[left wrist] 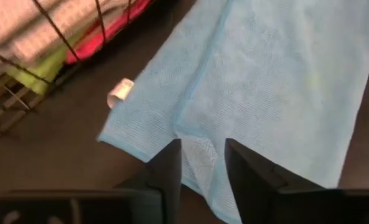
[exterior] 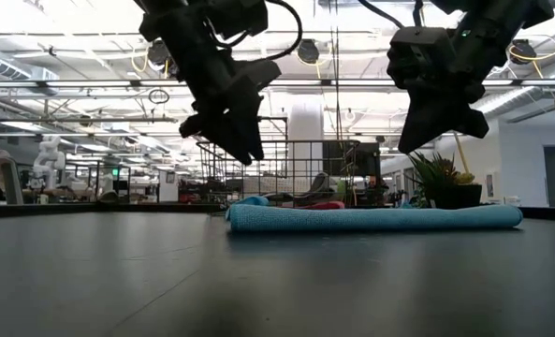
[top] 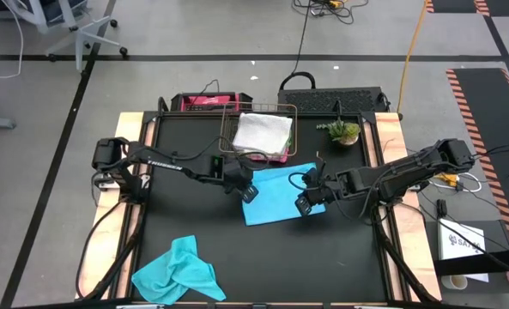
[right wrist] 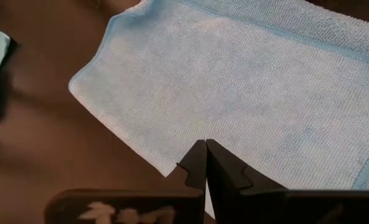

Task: Fold microfiber towels
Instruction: Fold the right light blue microfiber cloth in half

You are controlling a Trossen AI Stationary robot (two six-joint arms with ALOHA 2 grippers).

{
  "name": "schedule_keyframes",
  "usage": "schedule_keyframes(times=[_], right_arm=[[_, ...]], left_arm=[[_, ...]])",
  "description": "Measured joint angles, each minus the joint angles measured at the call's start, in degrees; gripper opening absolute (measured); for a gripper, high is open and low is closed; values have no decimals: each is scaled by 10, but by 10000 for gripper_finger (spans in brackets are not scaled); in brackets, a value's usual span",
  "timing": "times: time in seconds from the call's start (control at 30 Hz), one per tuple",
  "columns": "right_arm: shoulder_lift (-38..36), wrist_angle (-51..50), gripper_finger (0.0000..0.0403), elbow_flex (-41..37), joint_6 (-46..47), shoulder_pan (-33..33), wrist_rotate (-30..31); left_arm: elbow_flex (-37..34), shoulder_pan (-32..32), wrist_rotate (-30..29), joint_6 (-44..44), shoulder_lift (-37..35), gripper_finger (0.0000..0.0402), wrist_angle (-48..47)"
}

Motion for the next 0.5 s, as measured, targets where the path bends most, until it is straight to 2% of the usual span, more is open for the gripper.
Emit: schedule_keyframes(times=[0.17, 0.37, 0.5], right_arm=[[0, 2, 0, 0, 1, 0, 0], [0, 9, 0, 0, 2, 0, -1], [0, 15, 0, 0, 2, 0, -1]], left_arm=[[-1, -12, 15, -29, 29, 148, 0], [0, -21, 25, -31, 50, 150, 31], [1, -17, 21, -24, 58, 150, 19]])
